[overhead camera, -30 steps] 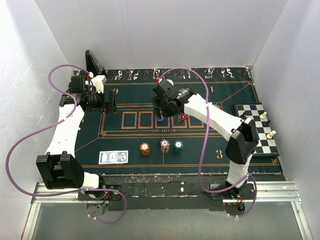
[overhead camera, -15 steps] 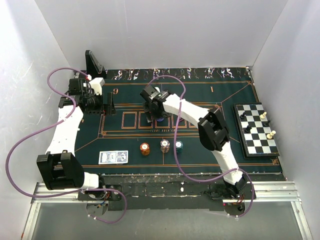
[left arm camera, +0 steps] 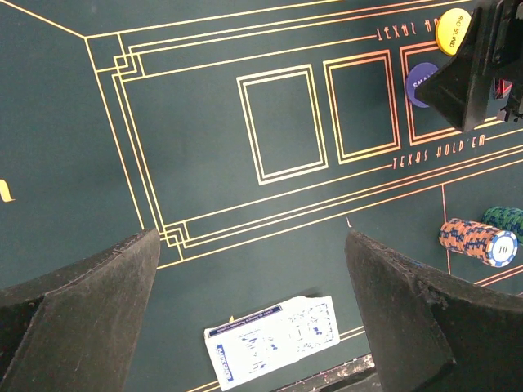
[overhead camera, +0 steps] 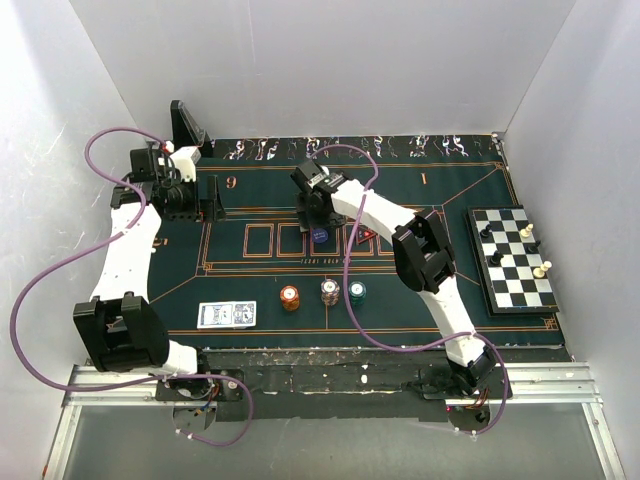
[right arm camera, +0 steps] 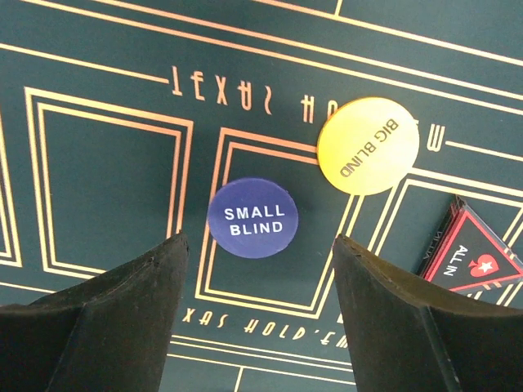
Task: Distribute texas hold em gaming equipment
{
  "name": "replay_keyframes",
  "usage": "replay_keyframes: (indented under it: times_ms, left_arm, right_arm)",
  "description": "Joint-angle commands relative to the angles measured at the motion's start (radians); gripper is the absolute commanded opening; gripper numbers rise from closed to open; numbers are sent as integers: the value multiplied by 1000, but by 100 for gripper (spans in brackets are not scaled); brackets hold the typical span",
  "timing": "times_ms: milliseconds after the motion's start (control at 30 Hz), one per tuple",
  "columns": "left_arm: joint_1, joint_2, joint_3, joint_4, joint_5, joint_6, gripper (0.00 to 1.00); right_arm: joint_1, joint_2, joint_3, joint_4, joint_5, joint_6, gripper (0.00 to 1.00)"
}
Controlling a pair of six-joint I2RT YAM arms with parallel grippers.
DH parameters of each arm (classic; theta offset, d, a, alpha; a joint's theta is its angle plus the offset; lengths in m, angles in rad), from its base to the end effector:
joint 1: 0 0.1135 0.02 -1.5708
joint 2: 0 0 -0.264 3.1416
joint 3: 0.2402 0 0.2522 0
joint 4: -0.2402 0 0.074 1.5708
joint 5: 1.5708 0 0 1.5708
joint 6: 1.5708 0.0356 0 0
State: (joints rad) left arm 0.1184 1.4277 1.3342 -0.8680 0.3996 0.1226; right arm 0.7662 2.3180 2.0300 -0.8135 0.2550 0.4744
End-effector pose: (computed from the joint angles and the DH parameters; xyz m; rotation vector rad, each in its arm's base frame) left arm 0.2925 0.0209 0.3241 0.1621 2.4636 -0.4022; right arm 0.3668 0.3405 0.1984 -0.3007 2.5976 0.0905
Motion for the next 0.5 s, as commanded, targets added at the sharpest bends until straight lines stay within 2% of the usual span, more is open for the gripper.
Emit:
replay_keyframes:
  times_ms: [0, 400, 467]
  left_arm:
    - [6, -3, 31, -8, -13, 9, 98]
    - [30, 4, 69, -25, 8, -18, 98]
    - [30, 7, 80, -29, 4, -23, 98]
  right_arm:
    - [1, 38, 55, 24, -10, -2, 77]
    - [1, 89, 41, 8, -43, 24, 71]
    - [1, 93, 44, 8, -45, 26, 66]
